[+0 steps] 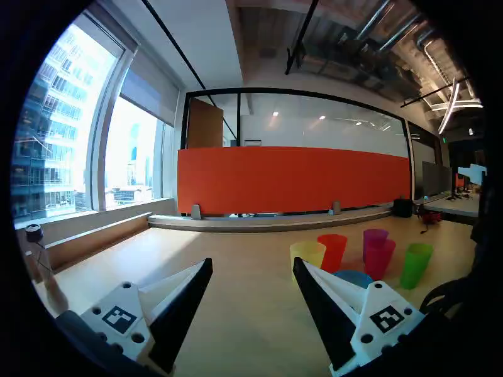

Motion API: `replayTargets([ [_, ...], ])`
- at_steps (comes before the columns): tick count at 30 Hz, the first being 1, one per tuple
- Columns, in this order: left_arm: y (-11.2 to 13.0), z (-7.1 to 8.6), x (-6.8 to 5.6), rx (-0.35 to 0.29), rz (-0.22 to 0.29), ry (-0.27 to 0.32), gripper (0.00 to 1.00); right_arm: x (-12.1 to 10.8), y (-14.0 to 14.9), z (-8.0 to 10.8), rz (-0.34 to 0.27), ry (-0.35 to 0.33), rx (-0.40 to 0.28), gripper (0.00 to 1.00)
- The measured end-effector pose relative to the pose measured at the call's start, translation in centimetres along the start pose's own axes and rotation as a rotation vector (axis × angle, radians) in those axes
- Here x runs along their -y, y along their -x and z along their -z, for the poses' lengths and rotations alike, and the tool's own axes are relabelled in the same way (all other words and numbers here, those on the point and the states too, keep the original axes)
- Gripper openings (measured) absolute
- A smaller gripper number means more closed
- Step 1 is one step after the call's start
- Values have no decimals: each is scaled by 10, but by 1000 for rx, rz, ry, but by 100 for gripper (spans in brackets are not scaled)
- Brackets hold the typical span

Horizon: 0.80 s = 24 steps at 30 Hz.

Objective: Pour water

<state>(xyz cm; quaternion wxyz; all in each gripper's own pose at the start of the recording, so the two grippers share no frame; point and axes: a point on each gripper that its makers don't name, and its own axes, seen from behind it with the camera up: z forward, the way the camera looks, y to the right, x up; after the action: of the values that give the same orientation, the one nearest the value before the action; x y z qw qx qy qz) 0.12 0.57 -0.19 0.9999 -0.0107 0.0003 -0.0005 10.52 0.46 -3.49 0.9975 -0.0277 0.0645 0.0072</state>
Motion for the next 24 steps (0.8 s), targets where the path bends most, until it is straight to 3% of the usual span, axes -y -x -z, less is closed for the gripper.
replayTargets([
  [15,0,0,0,0,0,0,96,16,32,-12,13,-44,8,100],
  [24,0,0,1,0,0,0,96,25,60,-15,50,-71,36,100],
])
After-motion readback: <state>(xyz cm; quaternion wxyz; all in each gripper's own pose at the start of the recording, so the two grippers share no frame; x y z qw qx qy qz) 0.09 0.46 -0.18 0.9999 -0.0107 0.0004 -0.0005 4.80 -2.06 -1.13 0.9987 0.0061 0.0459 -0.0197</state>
